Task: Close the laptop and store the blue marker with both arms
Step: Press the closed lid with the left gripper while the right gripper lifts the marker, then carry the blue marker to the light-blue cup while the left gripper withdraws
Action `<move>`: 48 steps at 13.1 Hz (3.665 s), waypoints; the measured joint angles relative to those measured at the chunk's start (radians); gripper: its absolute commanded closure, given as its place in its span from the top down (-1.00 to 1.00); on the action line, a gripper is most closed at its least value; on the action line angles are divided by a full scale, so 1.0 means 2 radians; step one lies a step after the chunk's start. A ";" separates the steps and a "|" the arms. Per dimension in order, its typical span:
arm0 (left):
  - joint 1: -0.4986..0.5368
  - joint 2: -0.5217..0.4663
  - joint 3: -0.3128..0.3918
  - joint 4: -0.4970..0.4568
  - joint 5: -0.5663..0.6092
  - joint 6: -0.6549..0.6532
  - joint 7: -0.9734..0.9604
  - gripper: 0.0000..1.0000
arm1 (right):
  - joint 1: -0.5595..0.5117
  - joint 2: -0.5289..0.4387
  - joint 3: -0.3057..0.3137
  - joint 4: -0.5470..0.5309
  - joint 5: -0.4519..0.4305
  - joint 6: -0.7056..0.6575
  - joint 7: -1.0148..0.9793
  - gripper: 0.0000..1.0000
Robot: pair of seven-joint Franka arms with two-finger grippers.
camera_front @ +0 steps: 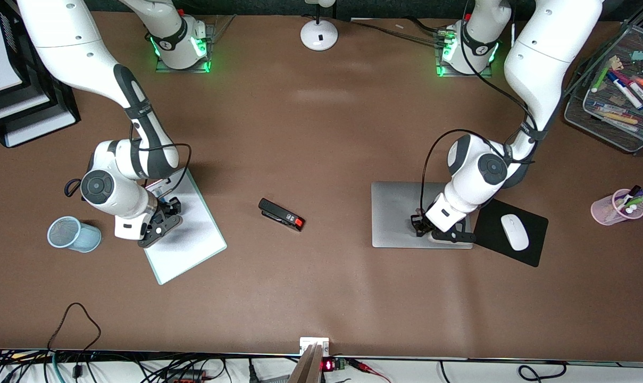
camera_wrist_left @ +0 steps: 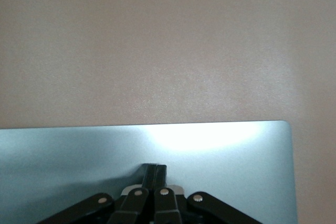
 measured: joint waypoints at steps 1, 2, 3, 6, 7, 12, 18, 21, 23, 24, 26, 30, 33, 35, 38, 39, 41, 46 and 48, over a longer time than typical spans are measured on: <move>0.000 0.003 0.000 0.002 0.000 0.000 0.000 -1.00 | 0.000 0.000 0.000 0.000 0.000 0.000 0.000 -0.35; 0.000 0.005 0.000 0.004 0.000 0.000 0.000 -1.00 | 0.000 0.000 0.000 0.000 0.000 0.001 0.000 -0.35; 0.000 0.006 0.000 0.005 0.000 0.000 0.000 -1.00 | 0.000 0.000 0.000 0.000 0.000 0.001 0.000 -0.35; -0.001 0.007 0.000 0.005 0.000 0.000 0.000 -0.99 | -0.001 0.001 0.000 0.000 0.000 0.001 0.000 -0.43; -0.001 0.007 0.001 0.005 0.000 0.000 0.000 -0.95 | -0.001 0.001 0.000 0.000 0.000 0.001 0.000 -0.47; -0.001 0.006 0.001 0.008 0.000 -0.005 0.000 -0.89 | -0.002 0.001 0.000 0.000 0.000 0.002 0.000 -0.91; -0.001 -0.056 -0.001 0.087 0.001 -0.231 0.001 -0.88 | -0.002 -0.001 0.000 0.014 0.006 0.002 0.000 -0.99; -0.002 -0.100 -0.006 0.121 0.001 -0.359 -0.002 -0.23 | -0.003 -0.013 0.000 0.031 0.007 -0.019 0.000 -1.00; -0.002 -0.124 -0.008 0.133 0.001 -0.425 -0.002 0.63 | -0.007 -0.026 -0.001 0.046 0.007 -0.050 0.000 -1.00; -0.002 -0.134 -0.009 0.137 0.001 -0.453 -0.002 0.85 | -0.011 -0.032 -0.001 0.057 0.007 -0.070 -0.005 -1.00; -0.002 -0.155 -0.010 0.141 0.001 -0.479 -0.002 1.00 | -0.017 -0.044 -0.001 0.086 0.007 -0.110 -0.035 -1.00; 0.005 -0.198 -0.007 0.149 0.001 -0.538 0.022 1.00 | -0.044 -0.069 -0.003 0.151 0.054 -0.214 -0.125 -1.00; 0.021 -0.214 -0.003 0.173 0.002 -0.584 0.072 1.00 | -0.087 -0.073 -0.007 0.196 0.106 -0.276 -0.225 -1.00; 0.038 -0.217 -0.003 0.191 0.002 -0.601 0.110 1.00 | -0.115 -0.072 -0.007 0.207 0.149 -0.286 -0.301 -1.00; 0.037 -0.218 0.006 0.199 0.002 -0.604 0.131 1.00 | -0.153 -0.062 -0.007 0.209 0.220 -0.286 -0.420 -1.00; 0.020 -0.222 0.022 0.199 0.002 -0.604 0.132 1.00 | -0.164 -0.055 -0.007 0.214 0.241 -0.286 -0.458 -1.00; -0.011 -0.238 0.058 0.193 0.007 -0.604 0.130 1.00 | -0.184 -0.041 -0.007 0.231 0.286 -0.286 -0.525 -1.00; -0.032 -0.303 0.129 0.117 0.016 -0.530 0.132 1.00 | -0.207 -0.015 -0.007 0.258 0.362 -0.286 -0.633 -0.99; -0.033 -0.322 0.130 0.095 0.016 -0.526 0.132 1.00 | -0.217 0.003 -0.007 0.261 0.393 -0.288 -0.666 -0.99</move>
